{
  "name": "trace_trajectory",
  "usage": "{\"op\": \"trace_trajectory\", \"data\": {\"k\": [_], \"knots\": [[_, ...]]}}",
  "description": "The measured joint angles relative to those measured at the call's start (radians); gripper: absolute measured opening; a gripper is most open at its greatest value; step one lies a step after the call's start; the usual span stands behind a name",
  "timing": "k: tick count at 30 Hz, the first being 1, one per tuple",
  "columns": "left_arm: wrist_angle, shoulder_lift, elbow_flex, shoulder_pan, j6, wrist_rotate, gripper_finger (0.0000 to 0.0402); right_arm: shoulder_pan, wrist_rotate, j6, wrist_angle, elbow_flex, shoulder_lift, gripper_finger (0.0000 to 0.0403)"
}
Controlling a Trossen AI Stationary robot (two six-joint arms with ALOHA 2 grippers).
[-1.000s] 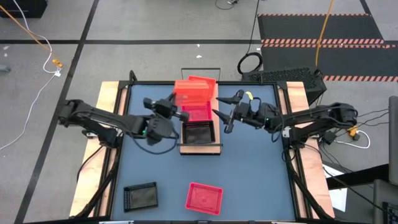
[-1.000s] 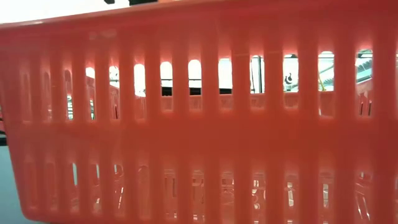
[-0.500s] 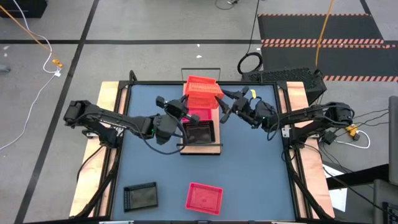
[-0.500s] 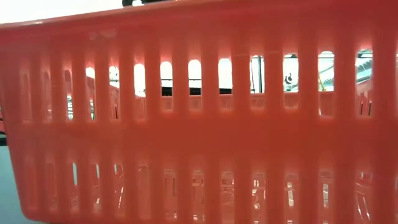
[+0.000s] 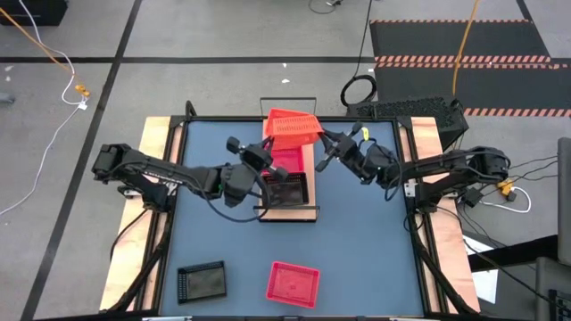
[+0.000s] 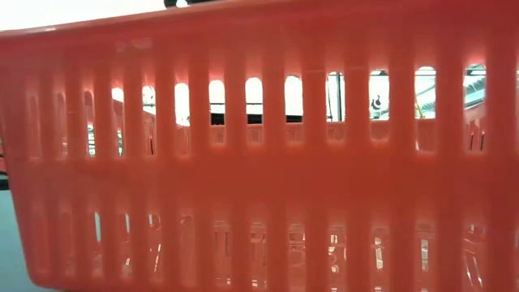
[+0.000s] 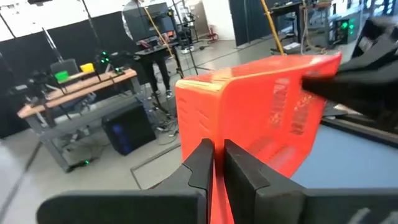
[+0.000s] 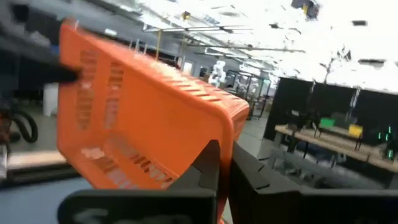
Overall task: Stack baskets on shelf by color
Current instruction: Stack the orange bin on the stacked orange bins on the shelf
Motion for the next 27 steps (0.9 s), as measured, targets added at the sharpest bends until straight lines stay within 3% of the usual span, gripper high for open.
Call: {"op": "trace_trajectory", "data": {"k": [3,7,10,14,19,23,27], "knots": [[0.005,0.0,0.0,0.027,0.045,0.0,0.0031,-0.027,0.018,0.073,-0.03,0.023,0.002,0.0003],[-0.062,-0.002,0.0,0.074,0.008,0.024,0.0041,-0.121,-0.233,0.298,-0.041,0.037,0.003,0.0004],[-0.152,-0.004,0.001,0.106,-0.068,0.083,0.0062,-0.178,-0.307,0.469,-0.124,0.07,0.004,0.0004],[-0.213,-0.004,0.001,0.155,-0.098,0.126,0.0104,-0.222,-0.276,0.512,-0.293,0.131,0.016,0.0004],[-0.208,-0.004,0.001,0.238,-0.087,0.222,0.0179,-0.215,-0.259,0.544,-0.334,0.181,0.072,0.0004],[-0.199,-0.004,0.001,0.291,-0.024,0.232,0.0235,-0.216,-0.134,0.663,-0.403,0.239,0.11,0.0002],[-0.181,-0.024,0.001,0.309,0.058,0.236,0.0278,-0.268,-0.136,0.76,-0.542,0.337,0.137,0.0002]]}}
